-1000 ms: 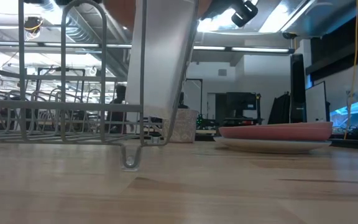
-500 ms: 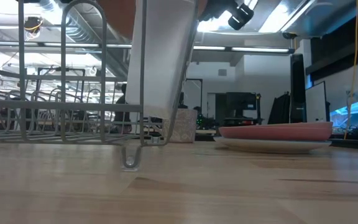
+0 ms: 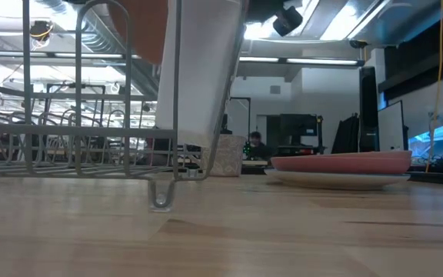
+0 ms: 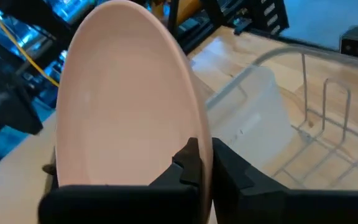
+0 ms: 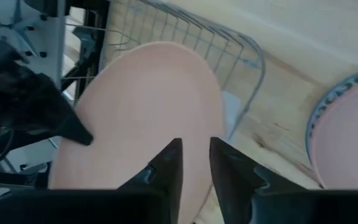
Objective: Sort dishes
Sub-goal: Put the bottom pink plate in the dish rack
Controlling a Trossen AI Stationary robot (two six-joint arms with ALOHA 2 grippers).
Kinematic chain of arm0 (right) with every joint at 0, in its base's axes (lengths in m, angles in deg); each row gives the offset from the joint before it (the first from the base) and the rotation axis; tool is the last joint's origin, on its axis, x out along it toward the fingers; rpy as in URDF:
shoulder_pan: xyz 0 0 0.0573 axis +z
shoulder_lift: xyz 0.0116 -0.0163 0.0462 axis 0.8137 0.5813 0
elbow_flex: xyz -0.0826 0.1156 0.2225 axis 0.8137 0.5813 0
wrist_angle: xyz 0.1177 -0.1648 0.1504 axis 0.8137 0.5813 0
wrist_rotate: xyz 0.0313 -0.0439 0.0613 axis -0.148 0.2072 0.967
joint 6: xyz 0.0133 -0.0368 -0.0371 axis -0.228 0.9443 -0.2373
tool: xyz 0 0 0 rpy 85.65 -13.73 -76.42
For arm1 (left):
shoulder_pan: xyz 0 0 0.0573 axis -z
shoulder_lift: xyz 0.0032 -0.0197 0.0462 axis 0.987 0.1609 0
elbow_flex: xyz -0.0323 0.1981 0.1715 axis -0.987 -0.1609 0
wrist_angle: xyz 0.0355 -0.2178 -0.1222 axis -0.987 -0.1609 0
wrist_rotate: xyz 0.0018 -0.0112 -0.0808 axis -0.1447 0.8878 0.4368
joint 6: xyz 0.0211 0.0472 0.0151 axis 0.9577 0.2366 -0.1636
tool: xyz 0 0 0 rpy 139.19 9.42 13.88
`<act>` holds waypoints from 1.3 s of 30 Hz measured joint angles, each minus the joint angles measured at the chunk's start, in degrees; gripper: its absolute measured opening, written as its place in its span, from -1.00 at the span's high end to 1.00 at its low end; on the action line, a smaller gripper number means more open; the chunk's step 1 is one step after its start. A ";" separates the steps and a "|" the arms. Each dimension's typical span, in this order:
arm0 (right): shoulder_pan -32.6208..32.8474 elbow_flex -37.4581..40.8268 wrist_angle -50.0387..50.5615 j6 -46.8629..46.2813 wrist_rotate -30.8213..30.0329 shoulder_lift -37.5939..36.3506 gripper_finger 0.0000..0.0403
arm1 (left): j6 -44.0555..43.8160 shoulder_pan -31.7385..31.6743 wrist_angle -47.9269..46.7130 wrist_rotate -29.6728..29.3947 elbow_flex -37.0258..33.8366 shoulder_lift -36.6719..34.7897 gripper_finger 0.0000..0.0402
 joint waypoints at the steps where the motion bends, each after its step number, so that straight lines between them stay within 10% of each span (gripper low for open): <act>1: 0.00 0.00 -0.44 0.00 -0.05 0.02 0.53 | -0.39 0.24 -0.50 -0.27 0.00 -0.18 0.98; 39: -3.43 0.00 -6.55 53.84 -9.23 -2.29 0.37 | -70.29 24.14 -16.67 -45.02 0.11 -23.18 0.99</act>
